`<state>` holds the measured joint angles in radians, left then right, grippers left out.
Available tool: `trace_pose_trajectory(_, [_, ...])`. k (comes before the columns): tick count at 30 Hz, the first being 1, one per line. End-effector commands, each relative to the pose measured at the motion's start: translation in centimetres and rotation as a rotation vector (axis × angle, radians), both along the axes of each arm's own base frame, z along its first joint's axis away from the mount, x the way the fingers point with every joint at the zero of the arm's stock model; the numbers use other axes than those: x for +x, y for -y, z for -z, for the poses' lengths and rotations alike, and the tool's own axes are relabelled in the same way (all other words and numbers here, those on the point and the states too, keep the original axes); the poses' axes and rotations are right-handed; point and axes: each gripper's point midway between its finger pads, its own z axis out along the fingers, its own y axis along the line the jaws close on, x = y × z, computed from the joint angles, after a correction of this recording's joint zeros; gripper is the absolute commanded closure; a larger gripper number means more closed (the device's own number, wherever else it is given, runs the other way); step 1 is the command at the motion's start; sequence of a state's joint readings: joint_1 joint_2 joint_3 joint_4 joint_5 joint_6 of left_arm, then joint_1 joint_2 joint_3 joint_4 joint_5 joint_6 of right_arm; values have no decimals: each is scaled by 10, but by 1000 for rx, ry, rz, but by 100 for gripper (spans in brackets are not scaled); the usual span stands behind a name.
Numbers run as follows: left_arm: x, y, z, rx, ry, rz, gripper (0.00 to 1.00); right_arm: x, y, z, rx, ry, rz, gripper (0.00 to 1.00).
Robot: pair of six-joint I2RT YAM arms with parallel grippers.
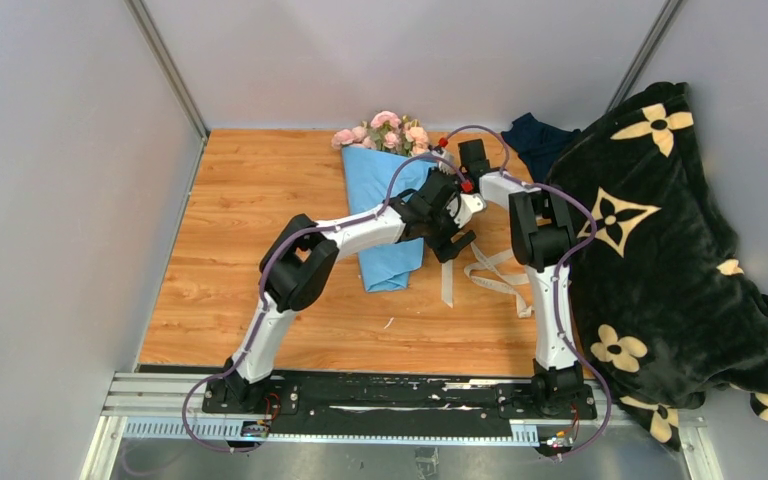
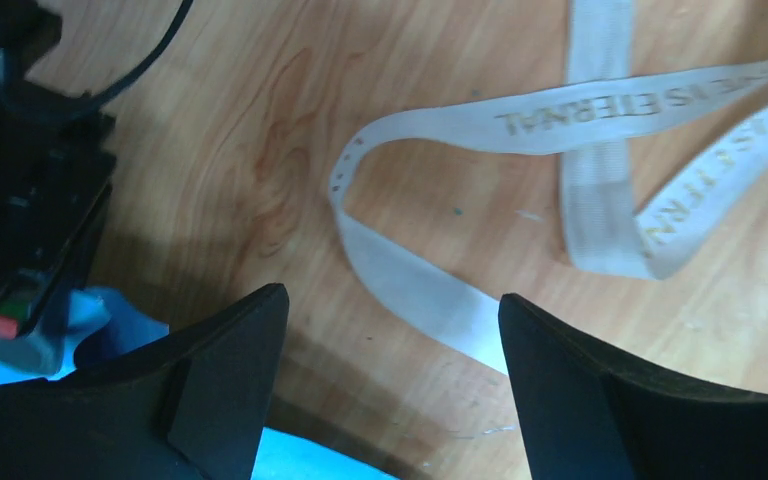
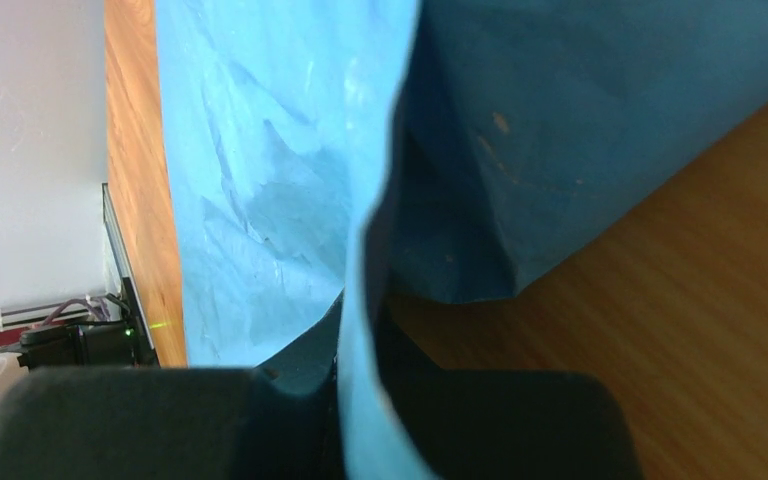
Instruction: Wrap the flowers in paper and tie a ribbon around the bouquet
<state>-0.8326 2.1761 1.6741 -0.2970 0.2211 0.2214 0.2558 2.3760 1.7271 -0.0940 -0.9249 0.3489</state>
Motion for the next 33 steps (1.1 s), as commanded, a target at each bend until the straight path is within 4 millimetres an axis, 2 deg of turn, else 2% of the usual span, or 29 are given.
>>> trace_pose_trajectory(1, [22, 15, -12, -35, 46, -79, 16, -5, 7, 16, -31, -26, -49, 100])
trace_pose_trajectory(4, [26, 12, 6, 0, 54, -94, 15, -6, 8, 18, -38, -25, -56, 100])
trace_pose_trajectory(8, [16, 10, 31, 23, -8, -89, 18, -6, 9, 14, -49, -11, -57, 100])
trace_pose_trajectory(12, [0, 8, 52, 29, -74, -72, 23, -5, 10, 11, -56, -3, -54, 100])
trace_pose_trajectory(17, [9, 0, 67, 65, -41, -108, 36, -7, 9, 5, -54, 12, -54, 100])
trace_pose_trajectory(20, [6, -2, 73, 81, -47, -101, 59, -9, 11, 3, -55, 16, -54, 100])
trace_pose_trajectory(21, [4, -4, 74, 85, -53, -96, 70, -9, 11, 3, -56, 18, -53, 100])
trace_pose_trajectory(22, [1, -5, 72, 85, -53, -91, 87, -9, 12, 3, -58, 21, -54, 100])
trace_pose_trajectory(23, [-1, -7, 69, 85, -58, -92, 99, -10, 12, 2, -58, 21, -53, 100])
trace_pose_trajectory(24, [-6, -9, 64, 79, -68, -86, 100, -11, 12, 2, -59, 18, -52, 100])
trace_pose_trajectory(26, [-21, -14, 50, 68, -103, -54, 100, -11, 12, -1, -60, 19, -48, 100])
trace_pose_trajectory(29, [-65, -29, 28, 93, -173, 56, 100, -12, 15, -2, -85, -3, -20, 100])
trace_pose_trajectory(32, [-121, -70, 27, 247, -210, 226, 100, -15, 23, -5, -140, -65, 49, 100])
trace_pose_trajectory(33, [-143, -92, 33, 317, -217, 297, 100, -16, 25, -8, -150, -77, 69, 100])
